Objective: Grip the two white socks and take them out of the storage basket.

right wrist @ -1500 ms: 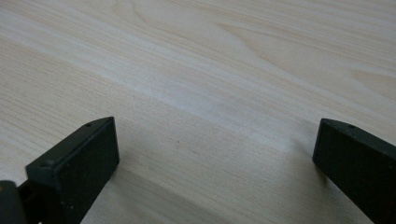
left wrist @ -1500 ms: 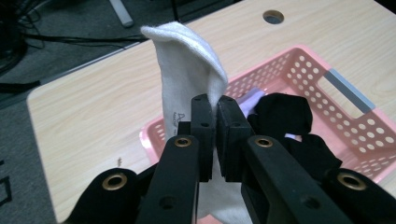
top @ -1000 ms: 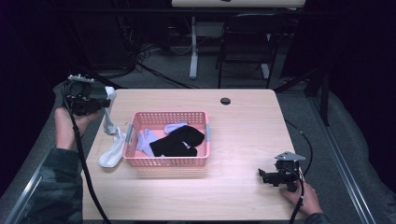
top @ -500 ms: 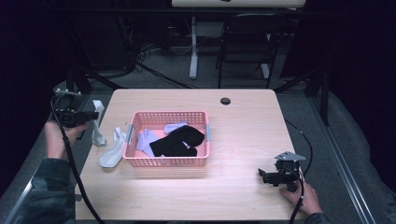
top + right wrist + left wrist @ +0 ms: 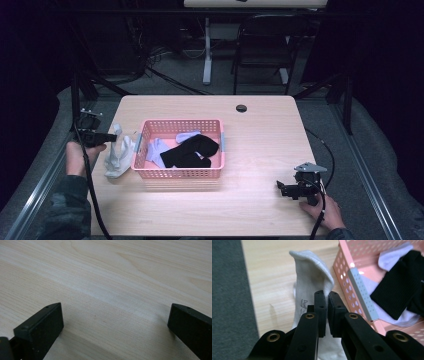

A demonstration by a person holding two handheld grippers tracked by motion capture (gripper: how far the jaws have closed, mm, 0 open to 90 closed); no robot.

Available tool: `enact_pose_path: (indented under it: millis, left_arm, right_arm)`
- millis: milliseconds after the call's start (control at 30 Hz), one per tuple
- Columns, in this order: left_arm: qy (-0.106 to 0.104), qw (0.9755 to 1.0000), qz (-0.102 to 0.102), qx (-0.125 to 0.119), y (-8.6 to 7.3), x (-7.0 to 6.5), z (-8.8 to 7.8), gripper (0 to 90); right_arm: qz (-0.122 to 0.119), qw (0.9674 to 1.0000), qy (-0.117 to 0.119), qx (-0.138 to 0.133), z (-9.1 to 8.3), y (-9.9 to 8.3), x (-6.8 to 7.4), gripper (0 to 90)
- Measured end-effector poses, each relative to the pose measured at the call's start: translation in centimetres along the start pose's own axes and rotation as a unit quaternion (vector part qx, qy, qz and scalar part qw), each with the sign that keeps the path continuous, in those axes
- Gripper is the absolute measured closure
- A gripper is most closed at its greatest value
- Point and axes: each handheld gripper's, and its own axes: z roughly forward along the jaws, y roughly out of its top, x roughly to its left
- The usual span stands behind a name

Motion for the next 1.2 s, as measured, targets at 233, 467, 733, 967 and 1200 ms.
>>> enact_pose_path:
  millis: [233,467,733,967,1200]
  left_arm:
    - [-0.022,0.9994,-0.013,0.022,-0.2,-0.1,2.6,83.7]
    - [-0.009,0.9997,-0.022,0.0,-0.2,-0.3,1.9,54.0]
    - [0.005,0.9992,-0.011,-0.038,-1.2,-0.9,-0.8,22.4]
    - [0.019,0.998,0.009,-0.06,-2.6,-1.9,-2.7,12.4]
    - [0.027,0.9977,0.012,-0.061,-4.4,-2.4,-3.3,3.1]
  right_arm:
    - [0.002,1.0,-0.001,-0.002,0.0,0.0,0.0,0.0]
    - [0.0,1.0,0.0,0.0,0.0,0.0,0.0,0.0]
    - [0.0,1.0,0.0,0.0,0.0,0.0,0.0,0.0]
    - [0.002,1.0,-0.001,-0.002,0.0,0.0,0.0,0.0]
    - [0.002,1.0,-0.001,-0.002,0.0,0.0,0.0,0.0]
